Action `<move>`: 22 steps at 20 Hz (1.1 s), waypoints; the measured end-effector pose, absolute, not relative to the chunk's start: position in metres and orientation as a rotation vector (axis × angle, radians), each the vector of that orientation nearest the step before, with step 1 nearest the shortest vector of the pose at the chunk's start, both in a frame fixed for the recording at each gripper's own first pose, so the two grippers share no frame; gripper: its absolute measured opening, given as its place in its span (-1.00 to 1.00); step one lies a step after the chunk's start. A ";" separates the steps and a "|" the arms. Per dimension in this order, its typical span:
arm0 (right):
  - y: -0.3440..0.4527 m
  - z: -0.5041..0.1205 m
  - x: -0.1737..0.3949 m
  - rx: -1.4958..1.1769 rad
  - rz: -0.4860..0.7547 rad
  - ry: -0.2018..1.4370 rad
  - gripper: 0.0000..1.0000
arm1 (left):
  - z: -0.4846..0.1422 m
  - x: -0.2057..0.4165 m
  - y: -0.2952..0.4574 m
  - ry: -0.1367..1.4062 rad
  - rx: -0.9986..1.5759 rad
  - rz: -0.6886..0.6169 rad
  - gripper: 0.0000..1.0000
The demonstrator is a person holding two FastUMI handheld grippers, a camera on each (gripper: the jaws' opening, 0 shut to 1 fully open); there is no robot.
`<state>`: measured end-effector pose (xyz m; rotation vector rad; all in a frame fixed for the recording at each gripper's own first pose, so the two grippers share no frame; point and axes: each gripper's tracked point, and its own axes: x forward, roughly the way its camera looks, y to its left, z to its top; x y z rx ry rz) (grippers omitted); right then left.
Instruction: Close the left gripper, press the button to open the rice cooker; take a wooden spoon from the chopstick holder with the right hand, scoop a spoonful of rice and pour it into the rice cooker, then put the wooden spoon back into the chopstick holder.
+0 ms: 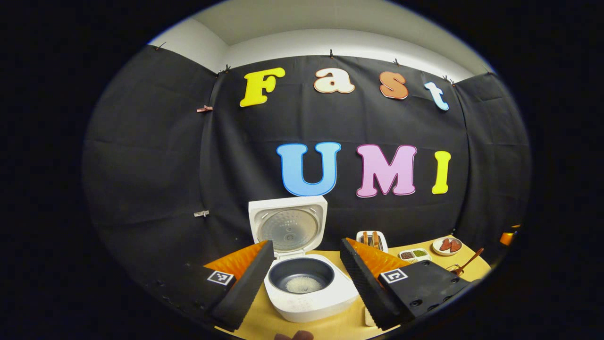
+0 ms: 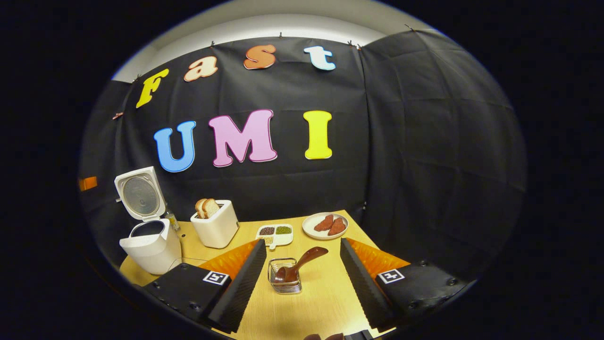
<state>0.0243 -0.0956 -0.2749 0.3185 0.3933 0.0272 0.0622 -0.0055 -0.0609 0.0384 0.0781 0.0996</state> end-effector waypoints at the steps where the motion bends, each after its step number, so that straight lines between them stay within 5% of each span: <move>1: -0.096 -0.287 0.031 0.357 0.027 0.411 0.96 | -0.064 0.061 -0.008 0.092 0.036 0.108 0.94; 13: -0.061 -0.428 0.109 0.536 0.096 0.584 0.92 | -0.091 0.046 -0.009 0.212 0.095 0.223 0.94; 15: -0.049 -0.434 0.121 0.553 0.123 0.578 0.68 | -0.094 0.041 -0.007 0.221 0.089 0.243 0.94; 17: -0.039 -0.443 0.131 0.561 0.131 0.580 -0.02 | -0.099 0.035 -0.002 0.235 0.070 0.265 0.94; 21: -0.022 -0.451 0.136 0.543 0.123 0.594 -0.05 | -0.111 0.017 0.016 0.264 0.057 0.306 0.94; 22: -0.017 -0.446 0.134 0.546 0.131 0.584 -0.45 | -0.114 0.014 0.021 0.270 0.060 0.320 0.94</move>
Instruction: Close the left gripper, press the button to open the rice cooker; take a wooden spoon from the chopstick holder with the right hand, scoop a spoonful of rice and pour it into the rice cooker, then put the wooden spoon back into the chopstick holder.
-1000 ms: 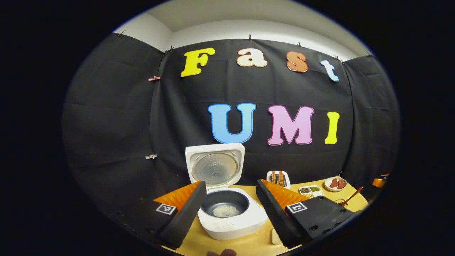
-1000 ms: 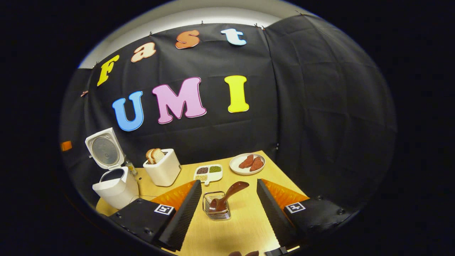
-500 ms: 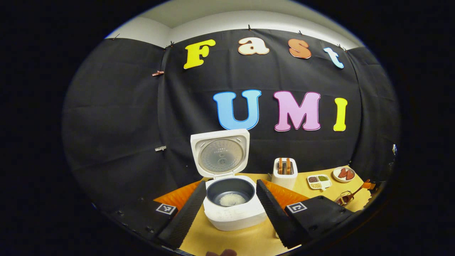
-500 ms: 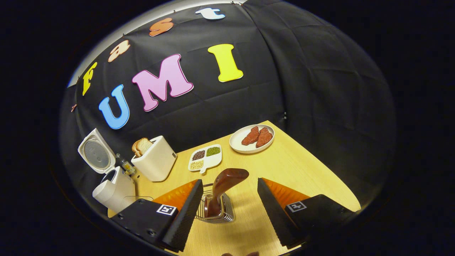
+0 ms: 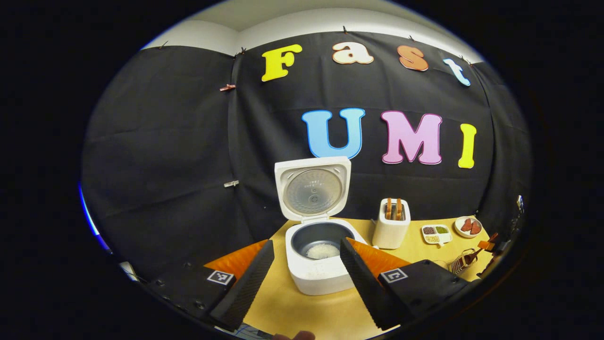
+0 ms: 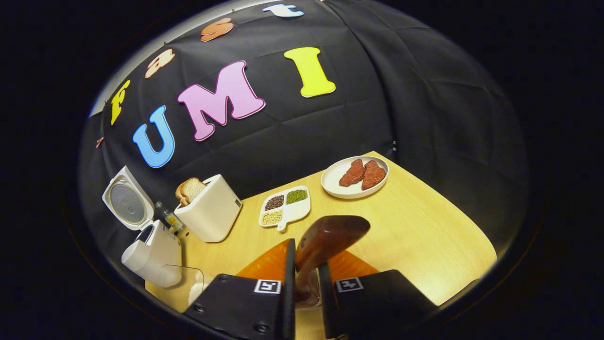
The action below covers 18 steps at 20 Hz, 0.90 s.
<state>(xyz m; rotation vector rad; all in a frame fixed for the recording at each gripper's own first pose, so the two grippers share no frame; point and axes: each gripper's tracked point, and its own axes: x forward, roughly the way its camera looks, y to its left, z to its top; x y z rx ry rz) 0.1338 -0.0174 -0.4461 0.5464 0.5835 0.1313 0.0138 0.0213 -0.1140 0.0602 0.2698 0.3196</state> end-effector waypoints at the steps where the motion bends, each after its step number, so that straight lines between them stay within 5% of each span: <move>1: -0.008 -0.446 0.134 0.550 0.146 0.587 -0.48 | -0.116 0.010 0.027 0.275 0.058 0.331 0.94; 8: 0.014 -0.458 0.118 0.499 0.170 0.625 -0.58 | -0.128 -0.015 0.047 0.293 0.015 0.370 0.94; 9: 0.010 -0.462 0.123 0.505 0.150 0.627 -0.41 | -0.126 -0.018 0.050 0.291 0.021 0.375 0.94; 10: 0.006 -0.468 0.130 0.519 0.132 0.634 -0.63 | -0.125 -0.022 0.053 0.284 0.022 0.380 0.94; 12: 0.002 -0.469 0.130 0.553 0.098 0.651 -0.72 | -0.124 -0.026 0.055 0.279 0.015 0.382 0.94; 18: -0.010 -0.443 0.132 0.601 0.075 0.622 -0.72 | -0.122 -0.030 0.059 0.272 0.029 0.356 0.94</move>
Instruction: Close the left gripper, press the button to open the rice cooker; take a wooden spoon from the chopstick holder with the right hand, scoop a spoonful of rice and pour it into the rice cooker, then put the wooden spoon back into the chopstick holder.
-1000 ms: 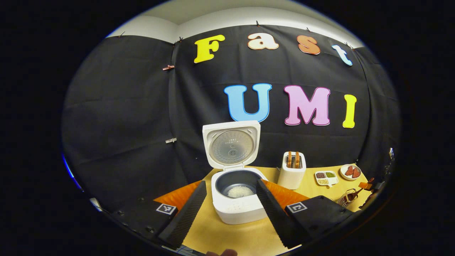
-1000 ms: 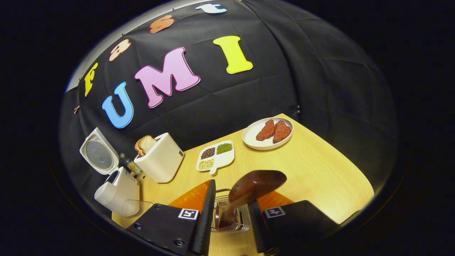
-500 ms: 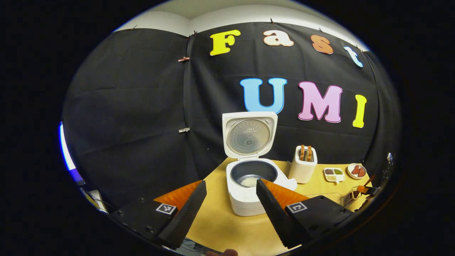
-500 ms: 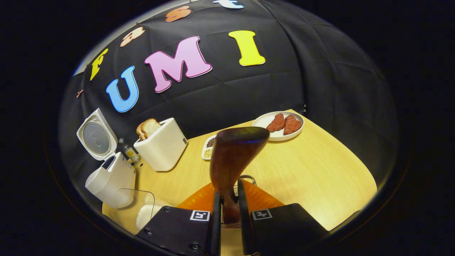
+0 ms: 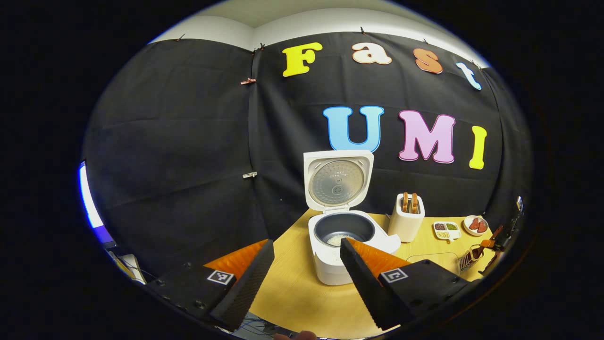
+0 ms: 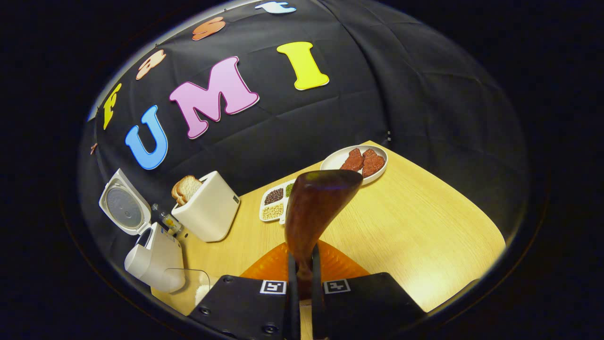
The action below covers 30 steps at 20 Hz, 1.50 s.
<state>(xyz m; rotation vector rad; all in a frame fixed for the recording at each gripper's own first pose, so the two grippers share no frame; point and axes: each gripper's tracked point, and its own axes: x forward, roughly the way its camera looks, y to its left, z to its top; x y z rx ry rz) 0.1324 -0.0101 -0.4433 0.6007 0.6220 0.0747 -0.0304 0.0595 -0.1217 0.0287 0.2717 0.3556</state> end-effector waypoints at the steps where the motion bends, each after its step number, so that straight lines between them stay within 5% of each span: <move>1: -0.012 -0.432 0.134 0.617 0.072 0.603 -0.72 | -0.121 -0.031 0.060 0.269 0.031 0.348 0.94; 16: 0.026 -0.270 0.094 0.548 0.134 0.435 -0.72 | -0.104 -0.033 0.083 0.216 0.052 0.153 0.94; 30: 0.184 -0.350 0.059 0.140 0.338 0.604 -0.72 | -0.118 -0.040 0.128 0.251 0.034 0.146 0.94</move>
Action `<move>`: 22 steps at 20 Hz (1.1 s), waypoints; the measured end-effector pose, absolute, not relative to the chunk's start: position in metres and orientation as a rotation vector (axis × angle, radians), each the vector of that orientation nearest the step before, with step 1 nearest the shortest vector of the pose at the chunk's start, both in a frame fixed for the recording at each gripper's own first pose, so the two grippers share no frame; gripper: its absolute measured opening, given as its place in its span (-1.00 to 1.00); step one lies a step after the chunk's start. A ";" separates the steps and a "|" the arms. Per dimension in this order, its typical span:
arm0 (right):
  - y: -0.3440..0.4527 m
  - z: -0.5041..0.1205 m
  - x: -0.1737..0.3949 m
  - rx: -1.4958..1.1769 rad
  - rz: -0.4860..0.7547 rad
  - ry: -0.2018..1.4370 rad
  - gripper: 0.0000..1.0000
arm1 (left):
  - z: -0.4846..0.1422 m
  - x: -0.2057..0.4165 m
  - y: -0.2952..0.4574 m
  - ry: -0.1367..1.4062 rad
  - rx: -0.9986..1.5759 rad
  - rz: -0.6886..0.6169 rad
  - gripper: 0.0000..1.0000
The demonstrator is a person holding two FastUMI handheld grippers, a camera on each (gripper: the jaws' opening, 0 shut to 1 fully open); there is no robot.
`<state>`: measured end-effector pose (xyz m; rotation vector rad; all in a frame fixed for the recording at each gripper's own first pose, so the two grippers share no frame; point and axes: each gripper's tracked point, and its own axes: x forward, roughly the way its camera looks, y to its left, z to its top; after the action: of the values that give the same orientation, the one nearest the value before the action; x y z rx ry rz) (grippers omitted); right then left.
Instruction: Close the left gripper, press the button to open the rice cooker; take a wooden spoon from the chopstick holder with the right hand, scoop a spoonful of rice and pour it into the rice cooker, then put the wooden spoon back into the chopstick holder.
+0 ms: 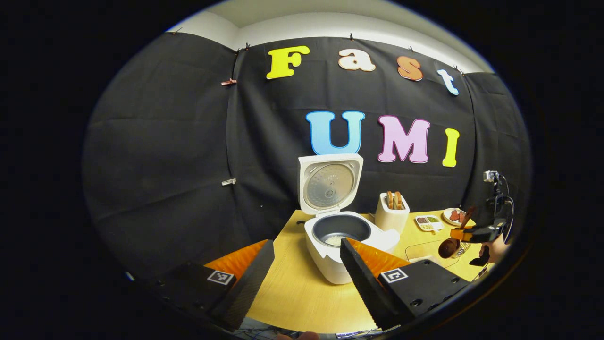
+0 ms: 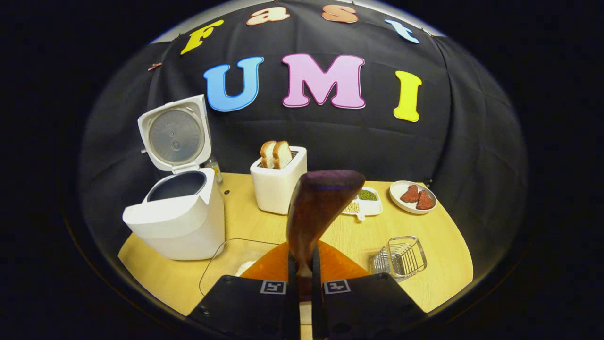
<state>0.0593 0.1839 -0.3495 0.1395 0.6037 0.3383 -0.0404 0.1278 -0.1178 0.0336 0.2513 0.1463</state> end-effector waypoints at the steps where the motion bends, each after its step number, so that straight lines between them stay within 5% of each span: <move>1: 0.188 -0.360 0.059 0.141 0.338 0.625 -0.72 | -0.119 -0.040 0.130 0.254 0.034 0.147 0.94; 11: 0.232 -0.409 0.042 0.397 0.333 0.772 -0.72 | -0.133 -0.034 0.145 0.287 0.013 0.184 0.94; 22: 0.189 -0.413 0.051 0.910 0.165 0.850 -0.72 | -0.128 -0.036 0.140 0.282 -0.023 0.180 0.94</move>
<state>0.0506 0.1893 -0.4132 0.9097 0.8502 0.1651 -0.0355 0.1401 -0.1281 -0.0231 0.2819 0.1802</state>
